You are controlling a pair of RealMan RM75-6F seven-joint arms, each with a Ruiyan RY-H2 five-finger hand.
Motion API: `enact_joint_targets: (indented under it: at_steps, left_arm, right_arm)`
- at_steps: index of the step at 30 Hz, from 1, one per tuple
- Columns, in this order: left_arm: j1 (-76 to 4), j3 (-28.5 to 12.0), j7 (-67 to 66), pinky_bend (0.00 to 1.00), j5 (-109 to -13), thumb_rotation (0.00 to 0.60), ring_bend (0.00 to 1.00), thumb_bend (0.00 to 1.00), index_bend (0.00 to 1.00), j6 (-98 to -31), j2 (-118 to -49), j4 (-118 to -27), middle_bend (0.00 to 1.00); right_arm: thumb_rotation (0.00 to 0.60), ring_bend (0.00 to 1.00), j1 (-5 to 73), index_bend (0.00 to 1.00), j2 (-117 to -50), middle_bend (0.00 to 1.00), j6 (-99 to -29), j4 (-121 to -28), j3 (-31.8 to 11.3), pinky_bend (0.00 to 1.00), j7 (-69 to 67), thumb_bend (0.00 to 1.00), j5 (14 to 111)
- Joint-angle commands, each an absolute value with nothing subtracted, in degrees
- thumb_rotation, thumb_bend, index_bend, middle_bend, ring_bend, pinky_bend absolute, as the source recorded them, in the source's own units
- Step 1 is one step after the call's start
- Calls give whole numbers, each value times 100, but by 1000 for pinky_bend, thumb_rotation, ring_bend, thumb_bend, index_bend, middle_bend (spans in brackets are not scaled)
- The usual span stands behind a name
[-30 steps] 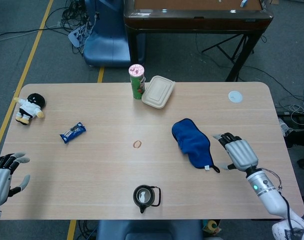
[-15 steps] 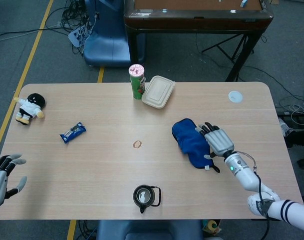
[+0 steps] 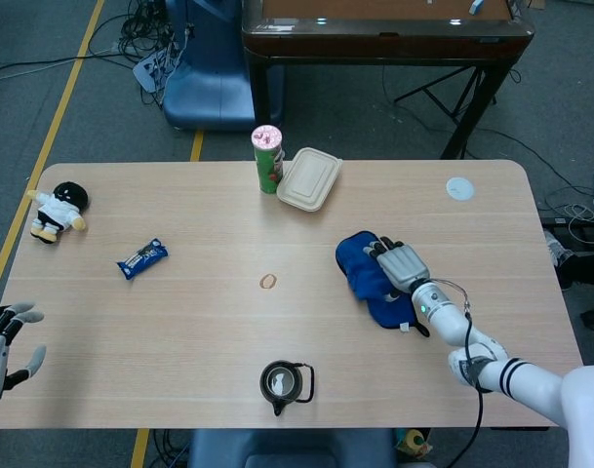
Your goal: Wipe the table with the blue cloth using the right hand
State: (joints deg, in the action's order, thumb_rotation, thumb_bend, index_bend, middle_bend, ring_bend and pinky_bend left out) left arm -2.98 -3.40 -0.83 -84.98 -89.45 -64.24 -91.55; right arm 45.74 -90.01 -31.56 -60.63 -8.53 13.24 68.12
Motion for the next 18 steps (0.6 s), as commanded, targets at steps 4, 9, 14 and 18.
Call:
enact_joint_targets:
  at_steps: [4,9,14,18]
  left_arm:
    - [-284,-354,-84,167,-8483,600,188,293,347,-8960,-6420,-9148,235]
    - [-274,-367,-65,167,-8493,600,188,293,344,-8982,-6426,-9129,235]
    - [-283,-369,-73,167,-8506,600,188,293,340,-8963,-6442,-9115,235]
    - [-308,-378,-96,167,-8540,600,188,293,334,-8951,-6430,-9142,235]
  right_arm:
    - [600,106,4838,106,-9327,237,-2823,-5590,-809,190,1056,81,6823]
    - [600,373,4830,437,-9416,458,-3083,-5429,-795,488,547,416,7202]
    - [600,480,4805,592,-9282,560,-3443,-5564,-773,632,-123,486,7659]
    - [600,501,4888,607,-9108,571,-3722,-5789,-862,647,-386,506,7882]
